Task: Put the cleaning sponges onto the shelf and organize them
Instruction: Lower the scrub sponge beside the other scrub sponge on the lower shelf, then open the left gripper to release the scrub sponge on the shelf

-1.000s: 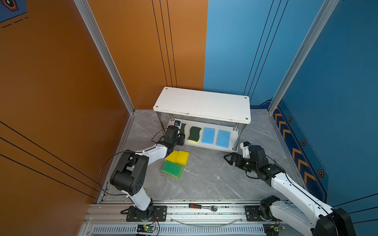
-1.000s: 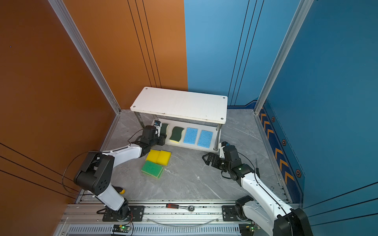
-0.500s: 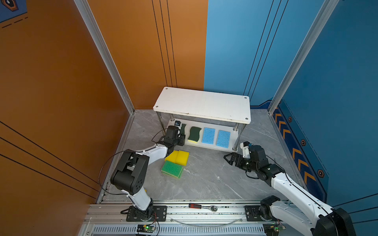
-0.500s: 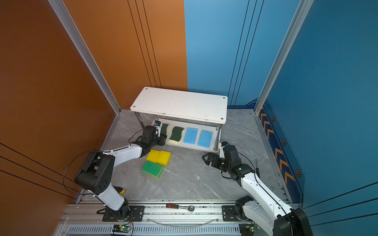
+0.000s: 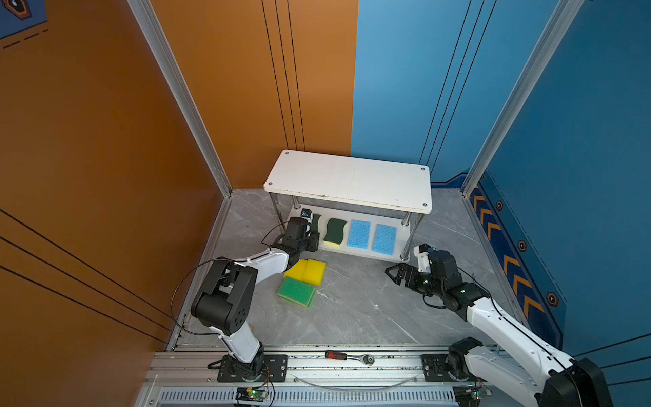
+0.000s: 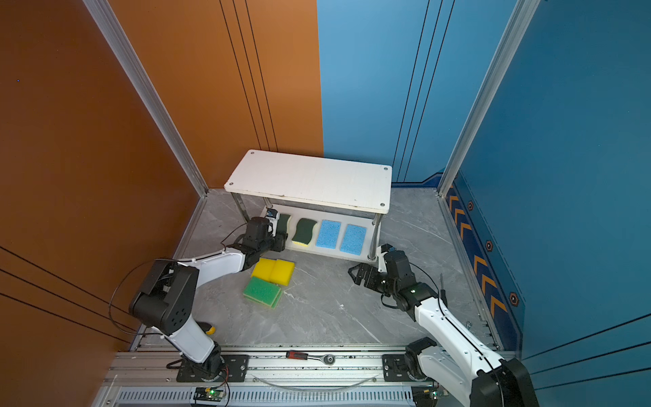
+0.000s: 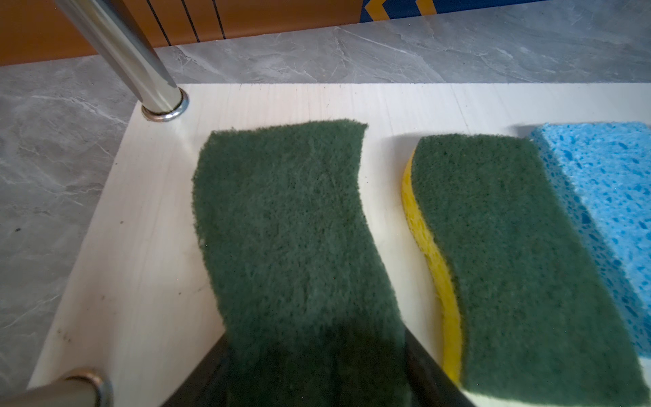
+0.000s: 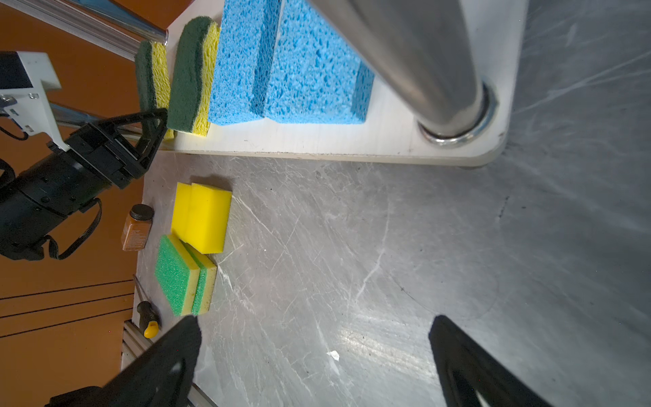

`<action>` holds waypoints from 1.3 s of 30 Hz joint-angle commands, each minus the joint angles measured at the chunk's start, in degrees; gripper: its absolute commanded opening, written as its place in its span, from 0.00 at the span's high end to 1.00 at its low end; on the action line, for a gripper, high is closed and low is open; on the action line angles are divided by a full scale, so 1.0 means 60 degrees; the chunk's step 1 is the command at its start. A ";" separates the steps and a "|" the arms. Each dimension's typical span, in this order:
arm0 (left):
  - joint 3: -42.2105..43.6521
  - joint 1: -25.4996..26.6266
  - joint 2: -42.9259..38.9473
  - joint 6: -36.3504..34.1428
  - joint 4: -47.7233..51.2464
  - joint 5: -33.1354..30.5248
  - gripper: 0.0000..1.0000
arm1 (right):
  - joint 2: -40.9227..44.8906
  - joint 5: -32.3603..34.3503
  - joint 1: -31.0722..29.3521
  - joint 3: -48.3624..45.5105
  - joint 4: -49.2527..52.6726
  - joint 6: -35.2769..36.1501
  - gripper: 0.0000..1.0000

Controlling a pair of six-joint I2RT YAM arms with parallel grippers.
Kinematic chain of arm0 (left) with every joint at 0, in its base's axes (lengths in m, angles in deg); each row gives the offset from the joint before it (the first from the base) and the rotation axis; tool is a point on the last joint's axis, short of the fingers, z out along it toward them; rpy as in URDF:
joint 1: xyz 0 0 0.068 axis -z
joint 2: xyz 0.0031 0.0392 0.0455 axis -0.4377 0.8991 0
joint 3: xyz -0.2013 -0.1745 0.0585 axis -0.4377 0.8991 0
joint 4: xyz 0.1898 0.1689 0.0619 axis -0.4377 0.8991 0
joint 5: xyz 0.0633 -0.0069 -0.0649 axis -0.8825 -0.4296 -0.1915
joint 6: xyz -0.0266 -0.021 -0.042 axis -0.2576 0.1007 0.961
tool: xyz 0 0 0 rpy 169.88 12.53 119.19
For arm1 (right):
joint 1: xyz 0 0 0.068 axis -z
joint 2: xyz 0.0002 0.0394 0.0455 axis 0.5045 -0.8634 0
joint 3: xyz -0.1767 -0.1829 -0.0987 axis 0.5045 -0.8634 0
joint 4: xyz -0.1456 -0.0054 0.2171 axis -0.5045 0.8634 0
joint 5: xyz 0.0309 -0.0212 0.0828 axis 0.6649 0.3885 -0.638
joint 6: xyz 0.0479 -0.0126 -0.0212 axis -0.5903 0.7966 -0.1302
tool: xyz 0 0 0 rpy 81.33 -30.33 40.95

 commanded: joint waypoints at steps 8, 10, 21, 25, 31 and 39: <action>-0.0247 -0.0113 0.0186 -0.0110 -0.0046 0.0076 0.35 | 0.0055 0.0217 -0.0053 -0.0136 -0.0046 -0.0063 0.00; -0.0273 -0.0106 0.0201 -0.0114 -0.0045 0.0083 0.35 | 0.0056 0.0224 -0.0052 -0.0146 -0.0044 -0.0053 0.00; -0.0291 -0.0105 0.0198 -0.0009 -0.0046 0.0083 0.27 | 0.0071 0.0225 -0.0026 -0.0161 -0.0056 -0.0054 0.00; -0.0282 -0.0105 0.0146 -0.0003 -0.0047 0.0083 0.25 | 0.0085 0.0217 -0.0024 -0.0157 -0.0048 -0.0041 0.00; -0.0280 -0.0109 0.0098 0.0012 -0.0020 0.0054 0.23 | 0.0085 0.0225 -0.0024 -0.0150 -0.0057 -0.0055 0.00; -0.0224 -0.0100 -0.0086 0.0074 0.0002 0.0054 0.18 | 0.0143 0.0216 -0.0024 -0.0161 0.0000 -0.0064 0.00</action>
